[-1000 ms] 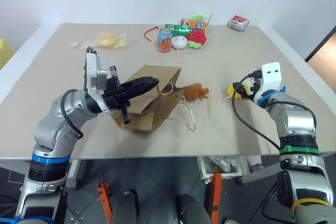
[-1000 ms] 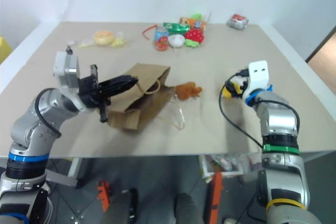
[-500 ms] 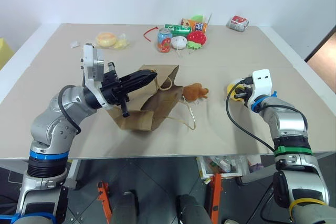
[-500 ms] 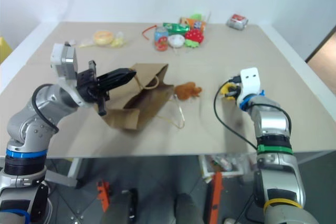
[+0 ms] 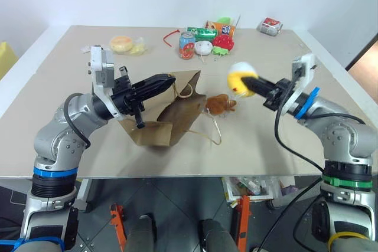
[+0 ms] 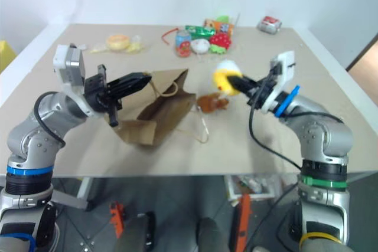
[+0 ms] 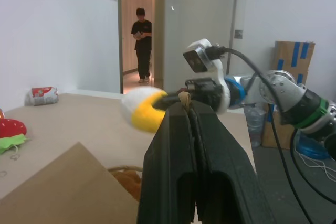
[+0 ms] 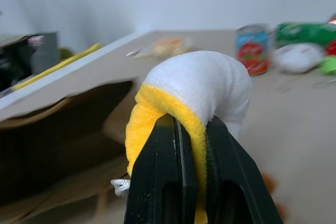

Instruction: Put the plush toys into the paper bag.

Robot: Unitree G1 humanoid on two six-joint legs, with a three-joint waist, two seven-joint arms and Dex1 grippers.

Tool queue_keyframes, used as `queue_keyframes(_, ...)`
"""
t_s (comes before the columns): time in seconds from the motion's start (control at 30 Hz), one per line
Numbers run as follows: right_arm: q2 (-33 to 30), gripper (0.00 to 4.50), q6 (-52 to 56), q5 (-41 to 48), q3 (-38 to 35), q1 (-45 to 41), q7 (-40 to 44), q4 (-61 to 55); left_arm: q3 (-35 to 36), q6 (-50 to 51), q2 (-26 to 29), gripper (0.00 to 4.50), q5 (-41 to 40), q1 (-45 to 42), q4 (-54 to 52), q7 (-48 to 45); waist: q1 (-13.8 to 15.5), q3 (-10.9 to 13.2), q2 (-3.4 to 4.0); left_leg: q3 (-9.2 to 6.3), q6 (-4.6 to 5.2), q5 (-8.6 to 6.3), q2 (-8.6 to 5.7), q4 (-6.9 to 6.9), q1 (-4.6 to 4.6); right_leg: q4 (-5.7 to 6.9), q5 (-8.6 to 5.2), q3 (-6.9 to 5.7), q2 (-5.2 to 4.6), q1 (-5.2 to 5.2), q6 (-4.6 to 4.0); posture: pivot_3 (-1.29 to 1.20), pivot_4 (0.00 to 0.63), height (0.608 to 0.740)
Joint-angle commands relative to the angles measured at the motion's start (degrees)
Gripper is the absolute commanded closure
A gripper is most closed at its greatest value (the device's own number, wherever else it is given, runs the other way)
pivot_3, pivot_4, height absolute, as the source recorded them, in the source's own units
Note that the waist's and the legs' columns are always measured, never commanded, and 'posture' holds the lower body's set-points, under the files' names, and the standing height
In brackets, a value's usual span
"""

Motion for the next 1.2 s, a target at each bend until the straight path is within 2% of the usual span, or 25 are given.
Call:
queue_keyframes(0.03, 5.3, 4.37, 1.7, -0.6, 8.2, 0.2, -3.5, -7.7, 0.7, -0.5, -0.2, 4.50, -0.3, -1.3, -0.9, -0.3, -0.1, 0.0, 0.00, 0.00, 0.00, 0.00, 0.00, 0.01, 0.01, 0.00, 0.04, -0.01, 0.00, -0.02, -0.05, 0.00, 0.150, 0.740)
queue_keyframes(0.13, 8.6, 4.37, 2.6, -0.2, 11.1, -1.2, -4.5, -8.5, 0.5, -0.7, -0.5, 4.50, 0.1, -1.1, -0.9, -0.4, -0.1, 0.0, 0.00, -0.01, 0.00, 0.00, 0.02, 0.00, 0.07, 0.01, 0.14, -0.03, 0.01, -0.06, -0.14, 0.00, 0.150, 0.740)
queue_keyframes(0.5, 13.2, 4.37, 5.0, -0.4, 16.9, -3.0, -5.4, -9.0, 0.7, -1.0, -1.0, 4.50, 0.3, -0.9, -1.2, -0.1, 0.0, 0.0, 0.00, 0.00, 0.00, 0.00, 0.02, -0.01, -0.01, 0.00, 0.11, -0.03, 0.01, -0.07, -0.10, 0.00, 0.150, 0.740)
queue_keyframes(0.63, 16.5, 4.37, 3.9, -3.1, 18.8, -4.9, -8.3, -5.6, 0.7, -1.1, -1.1, 4.50, 0.4, -0.9, -1.0, -0.2, -0.1, 0.0, 0.00, -0.01, 0.00, 0.00, 0.03, -0.02, -0.01, 0.01, 0.11, -0.04, 0.02, -0.09, -0.10, 0.00, 0.150, 0.740)
queue_keyframes(0.67, 17.7, 3.72, 3.3, -4.3, 18.5, -6.0, -10.0, -2.9, 0.7, -1.1, -1.2, 4.50, 0.5, -1.0, -0.9, -0.2, -0.1, 0.0, 0.00, -0.01, 0.00, 0.00, 0.03, -0.01, -0.01, 0.01, 0.11, -0.04, 0.02, -0.09, -0.10, 0.00, 0.150, 0.740)
queue_keyframes(0.77, 19.2, 2.98, 3.3, -4.2, 16.9, -7.6, -11.2, -0.3, 0.5, -1.2, -1.4, 4.50, 0.6, -1.1, -0.9, -0.3, -0.1, 0.0, -0.01, -0.01, 0.00, 0.00, 0.03, -0.01, 0.00, 0.01, 0.13, -0.04, 0.02, -0.10, -0.12, 0.00, 0.150, 0.740)
queue_keyframes(0.8, 19.2, 2.23, 3.6, -3.5, 16.3, -7.8, -10.9, -0.8, 0.4, -1.2, -1.5, 4.50, 0.7, -1.1, -0.9, -0.2, -0.1, 0.0, -0.01, -0.01, 0.00, 0.00, 0.03, 0.00, -0.01, 0.01, 0.15, -0.05, 0.02, -0.10, -0.15, 0.00, 0.150, 0.740)
queue_keyframes(0.83, 19.1, 2.07, 3.6, -3.3, 15.7, -7.9, -10.9, -0.9, 0.5, -1.2, -1.5, 4.50, 0.7, -1.1, -1.0, -0.2, -0.1, 0.0, -0.01, -0.01, 0.00, 0.00, 0.03, 0.00, -0.01, 0.01, 0.16, -0.05, 0.02, -0.10, -0.15, 0.00, 0.150, 0.740)
queue_keyframes(0.87, 18.8, 1.55, 4.8, -2.0, 14.2, -8.0, -10.7, -0.6, 0.4, -1.2, -1.6, 4.50, 0.7, -1.0, -1.0, -0.2, 0.0, 0.0, -0.01, 0.00, 0.00, 0.00, 0.03, 0.00, -0.01, 0.01, 0.17, -0.04, 0.02, -0.10, -0.16, 0.00, 0.150, 0.740)
queue_keyframes(0.9, 17.4, 1.35, 5.3, -1.5, 13.3, -7.8, -9.8, -0.9, 0.4, -1.2, -1.6, 4.50, 0.7, -1.0, -0.9, -0.3, 0.0, 0.0, -0.02, 0.00, 0.00, 0.00, 0.02, -0.01, -0.02, 0.01, 0.16, -0.05, 0.01, -0.09, -0.16, 0.00, 0.150, 0.740)
queue_keyframes(1.07, 11.7, 1.35, 9.7, 3.1, 10.9, -5.8, -4.8, -6.1, 0.5, -1.3, -1.6, 4.50, 0.7, -0.9, -0.6, -0.6, 0.0, 0.0, -0.01, 0.00, 0.00, 0.00, 0.02, -0.02, -0.10, 0.01, 0.13, -0.06, 0.00, -0.10, -0.14, 0.00, 0.150, 0.740)
queue_keyframes(1.2, 5.6, 1.35, 9.1, 5.0, 9.0, -2.8, 0.5, -10.2, 0.5, -1.4, -1.7, 4.50, 0.7, -1.0, -0.4, -0.8, -0.1, 0.0, -0.01, 0.00, 0.00, 0.00, 0.02, -0.03, -0.11, 0.00, 0.11, -0.06, 0.00, -0.10, -0.17, 0.00, 0.150, 0.740)
